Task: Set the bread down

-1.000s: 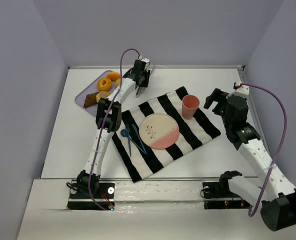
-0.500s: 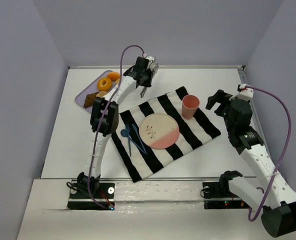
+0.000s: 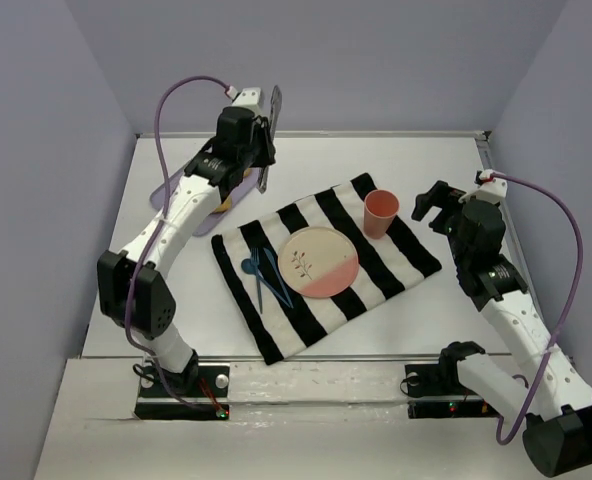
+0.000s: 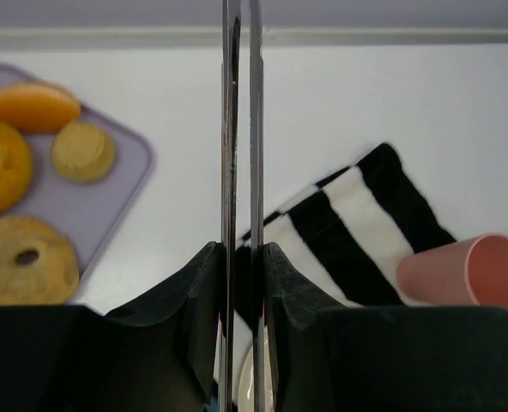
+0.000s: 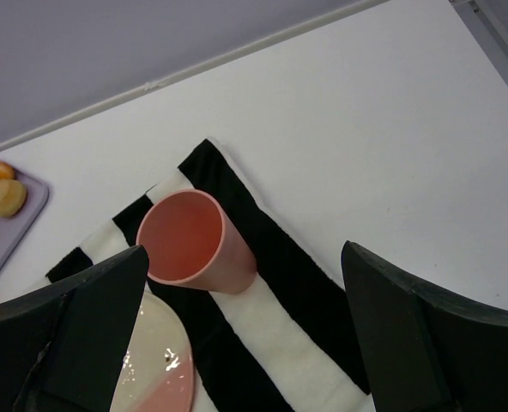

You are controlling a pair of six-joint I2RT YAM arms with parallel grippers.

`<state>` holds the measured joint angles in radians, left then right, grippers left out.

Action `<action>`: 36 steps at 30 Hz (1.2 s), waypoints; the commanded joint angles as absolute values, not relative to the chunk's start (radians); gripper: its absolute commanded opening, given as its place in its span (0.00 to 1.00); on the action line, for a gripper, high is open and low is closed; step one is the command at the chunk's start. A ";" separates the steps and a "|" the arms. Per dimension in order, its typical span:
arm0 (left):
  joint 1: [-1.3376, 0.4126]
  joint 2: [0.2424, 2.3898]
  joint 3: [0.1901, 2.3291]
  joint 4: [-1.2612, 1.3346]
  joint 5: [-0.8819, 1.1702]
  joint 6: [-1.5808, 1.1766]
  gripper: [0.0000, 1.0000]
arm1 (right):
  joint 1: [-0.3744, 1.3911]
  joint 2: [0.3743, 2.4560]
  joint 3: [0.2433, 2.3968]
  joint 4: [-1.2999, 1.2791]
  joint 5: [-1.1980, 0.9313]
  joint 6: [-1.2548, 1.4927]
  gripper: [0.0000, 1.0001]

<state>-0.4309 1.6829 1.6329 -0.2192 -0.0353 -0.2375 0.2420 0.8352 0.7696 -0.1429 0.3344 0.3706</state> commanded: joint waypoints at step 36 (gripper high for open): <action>-0.336 1.256 1.109 -0.598 -0.397 -0.758 0.55 | 0.236 0.881 0.747 -0.040 0.319 0.362 1.00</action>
<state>-0.3618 1.2354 1.0977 -0.6361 -0.3740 -0.7403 0.2420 0.8803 0.7483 -0.0967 0.2985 0.3706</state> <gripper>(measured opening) 0.554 0.995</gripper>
